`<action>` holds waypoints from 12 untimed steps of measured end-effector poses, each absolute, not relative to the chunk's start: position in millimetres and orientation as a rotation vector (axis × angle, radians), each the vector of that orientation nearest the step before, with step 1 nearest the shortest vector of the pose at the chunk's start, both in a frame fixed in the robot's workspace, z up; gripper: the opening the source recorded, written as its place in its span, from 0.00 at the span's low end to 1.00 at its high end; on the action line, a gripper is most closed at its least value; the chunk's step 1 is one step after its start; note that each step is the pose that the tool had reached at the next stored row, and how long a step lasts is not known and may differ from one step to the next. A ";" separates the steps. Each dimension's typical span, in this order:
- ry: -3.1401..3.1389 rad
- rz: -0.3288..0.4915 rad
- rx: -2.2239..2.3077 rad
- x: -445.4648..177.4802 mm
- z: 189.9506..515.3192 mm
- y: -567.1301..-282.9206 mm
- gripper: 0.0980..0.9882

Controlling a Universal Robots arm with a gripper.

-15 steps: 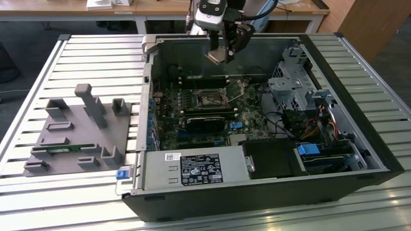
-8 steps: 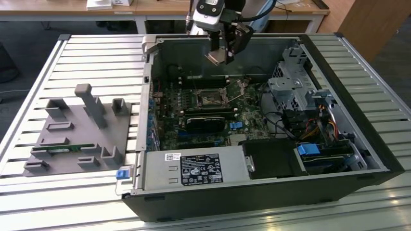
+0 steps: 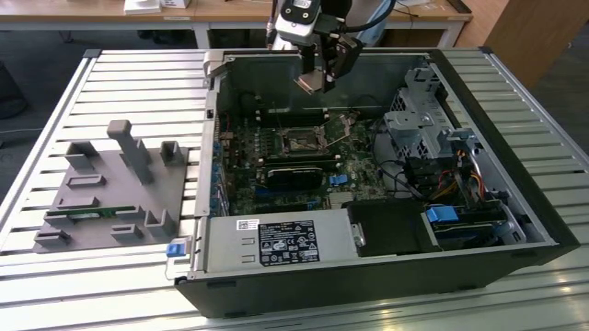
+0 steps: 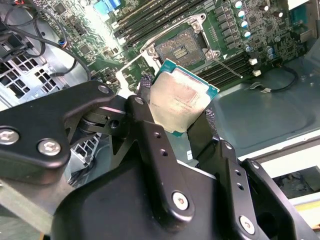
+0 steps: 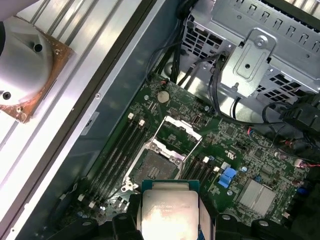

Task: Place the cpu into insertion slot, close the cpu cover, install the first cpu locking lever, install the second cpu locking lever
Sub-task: 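Place the cpu into insertion slot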

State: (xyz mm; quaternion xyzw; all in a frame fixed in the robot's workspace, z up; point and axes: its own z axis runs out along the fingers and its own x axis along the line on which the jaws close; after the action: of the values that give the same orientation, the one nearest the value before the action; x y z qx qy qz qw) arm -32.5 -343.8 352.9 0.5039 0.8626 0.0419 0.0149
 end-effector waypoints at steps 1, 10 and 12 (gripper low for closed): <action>2.685 0.130 1.568 -32.6 352.7 -343.8 0.50; 2.679 0.130 1.577 -32.6 350.0 -343.9 0.50; 2.661 0.130 1.606 -32.6 348.9 -343.8 0.50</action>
State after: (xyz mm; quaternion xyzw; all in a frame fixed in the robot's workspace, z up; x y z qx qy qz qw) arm -32.6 -343.8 348.9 0.5163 0.8552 0.0416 0.0155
